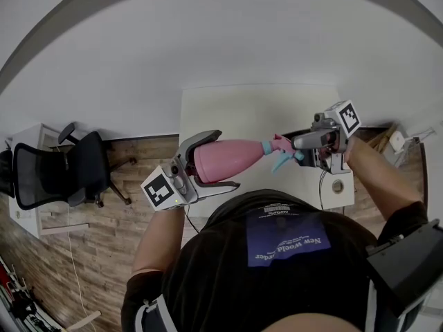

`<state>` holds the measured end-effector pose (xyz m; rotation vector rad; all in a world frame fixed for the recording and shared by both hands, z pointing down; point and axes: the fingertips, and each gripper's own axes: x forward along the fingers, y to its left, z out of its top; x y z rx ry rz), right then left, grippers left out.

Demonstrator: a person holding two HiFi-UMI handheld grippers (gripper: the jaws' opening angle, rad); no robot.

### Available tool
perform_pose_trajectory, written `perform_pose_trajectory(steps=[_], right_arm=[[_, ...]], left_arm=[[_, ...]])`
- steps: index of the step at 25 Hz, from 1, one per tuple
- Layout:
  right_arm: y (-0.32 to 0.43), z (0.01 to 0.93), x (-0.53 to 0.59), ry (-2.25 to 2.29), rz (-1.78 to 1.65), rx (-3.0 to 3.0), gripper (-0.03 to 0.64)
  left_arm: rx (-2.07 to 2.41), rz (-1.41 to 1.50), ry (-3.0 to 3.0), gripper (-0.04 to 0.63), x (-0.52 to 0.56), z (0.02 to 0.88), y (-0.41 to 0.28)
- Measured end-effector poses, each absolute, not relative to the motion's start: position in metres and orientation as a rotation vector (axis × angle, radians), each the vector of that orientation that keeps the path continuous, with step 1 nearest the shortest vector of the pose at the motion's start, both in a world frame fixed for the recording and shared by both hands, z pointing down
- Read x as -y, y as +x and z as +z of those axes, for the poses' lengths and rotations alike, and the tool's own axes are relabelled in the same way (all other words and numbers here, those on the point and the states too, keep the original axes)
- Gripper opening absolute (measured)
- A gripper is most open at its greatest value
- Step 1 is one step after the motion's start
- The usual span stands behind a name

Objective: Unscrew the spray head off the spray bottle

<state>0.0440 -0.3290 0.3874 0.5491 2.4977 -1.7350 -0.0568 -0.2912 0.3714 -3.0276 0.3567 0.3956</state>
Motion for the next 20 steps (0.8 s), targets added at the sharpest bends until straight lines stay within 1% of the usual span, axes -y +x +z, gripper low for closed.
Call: perform_pose_trajectory(steps=[8, 9, 10, 12, 13, 17, 20], right_arm=[[0.013, 0.397, 0.317, 0.553, -1.841, -2.616, 0.296], [0.012, 0.398, 0.316, 0.545, -1.837, -2.639, 0.272], [0.012, 0.4, 0.315, 0.534, -1.831, -2.659, 0.223], [0.012, 0.401, 0.316, 0.509, -1.808, -2.693, 0.147], [0.013, 0.401, 0.317, 0.498, -1.792, -2.712, 0.135], [0.014, 0.4, 0.319, 0.467, -1.679, -2.822, 0.13], [0.014, 0.398, 0.317, 0.435, -1.491, -2.969, 0.13]], left_arm=[[-0.313, 0.26, -3.001, 0.494, 0.284, 0.377, -0.042], [-0.317, 0.253, -3.0, 0.493, 0.284, 0.377, -0.041], [-0.322, 0.247, -2.999, 0.494, 0.285, 0.377, -0.041], [-0.335, 0.239, -3.003, 0.494, 0.286, 0.376, -0.04], [-0.341, 0.239, -3.006, 0.494, 0.287, 0.376, -0.04], [-0.361, 0.262, -3.04, 0.492, 0.291, 0.375, -0.039], [-0.357, 0.326, -3.104, 0.494, 0.292, 0.373, -0.04]])
